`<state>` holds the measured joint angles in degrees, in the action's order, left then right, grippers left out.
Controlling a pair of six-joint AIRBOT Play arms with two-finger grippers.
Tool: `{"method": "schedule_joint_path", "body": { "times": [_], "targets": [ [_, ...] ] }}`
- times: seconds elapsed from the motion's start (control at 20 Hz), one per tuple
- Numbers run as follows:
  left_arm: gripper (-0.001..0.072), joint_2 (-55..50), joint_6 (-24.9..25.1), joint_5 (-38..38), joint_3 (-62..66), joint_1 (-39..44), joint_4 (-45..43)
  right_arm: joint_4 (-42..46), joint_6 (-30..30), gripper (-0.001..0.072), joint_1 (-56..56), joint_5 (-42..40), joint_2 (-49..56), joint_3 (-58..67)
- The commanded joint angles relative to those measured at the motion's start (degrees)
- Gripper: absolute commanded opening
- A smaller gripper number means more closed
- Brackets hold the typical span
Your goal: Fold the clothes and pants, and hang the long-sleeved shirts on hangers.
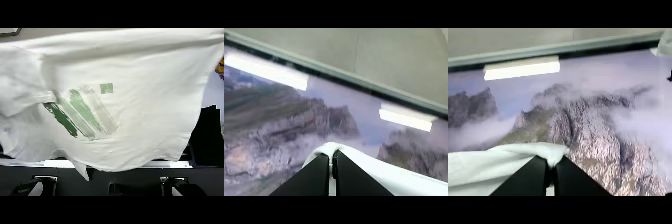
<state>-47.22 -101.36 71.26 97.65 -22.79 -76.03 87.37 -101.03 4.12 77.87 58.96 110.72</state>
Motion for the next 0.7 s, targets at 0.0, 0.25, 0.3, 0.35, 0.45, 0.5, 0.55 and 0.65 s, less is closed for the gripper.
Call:
{"method": "schedule_joint_path", "body": {
  "times": [0.0,0.25,0.3,0.35,0.45,0.5,0.55,0.65],
  "targets": [
    [0.0017,-13.60,6.97,1.25,-2.69,3.26,5.29,1.42,-0.17,0.0027,0.02,1.49,13.42,0.09],
    [0.0018,-40.39,9.40,-3.17,-2.80,10.97,5.09,3.48,-0.52,0.0027,0.00,-2.97,34.77,0.09],
    [0.0018,-44.96,9.35,-5.53,-2.64,11.96,5.09,4.07,-1.07,0.0027,0.00,-4.92,38.03,0.09],
    [0.0018,-48.57,9.25,-8.26,-2.64,12.66,5.14,4.87,-1.99,0.0027,0.00,-6.88,40.94,0.09],
    [0.0018,-54.12,9.27,-13.64,-2.64,13.57,5.16,5.07,-3.82,0.0027,0.00,-10.54,45.94,0.09],
    [0.0018,-55.87,9.33,-15.17,-2.64,13.77,5.16,5.07,-4.17,0.0027,0.00,-11.32,47.58,0.09],
    [0.0018,-57.07,9.97,-16.28,-2.67,13.94,5.09,5.20,-5.01,0.0027,0.00,-11.65,48.87,0.09],
    [0.0018,-57.77,12.00,-16.20,-2.64,13.81,4.76,7.04,-6.10,0.0027,0.00,-11.32,50.18,0.09]
  ]
}}
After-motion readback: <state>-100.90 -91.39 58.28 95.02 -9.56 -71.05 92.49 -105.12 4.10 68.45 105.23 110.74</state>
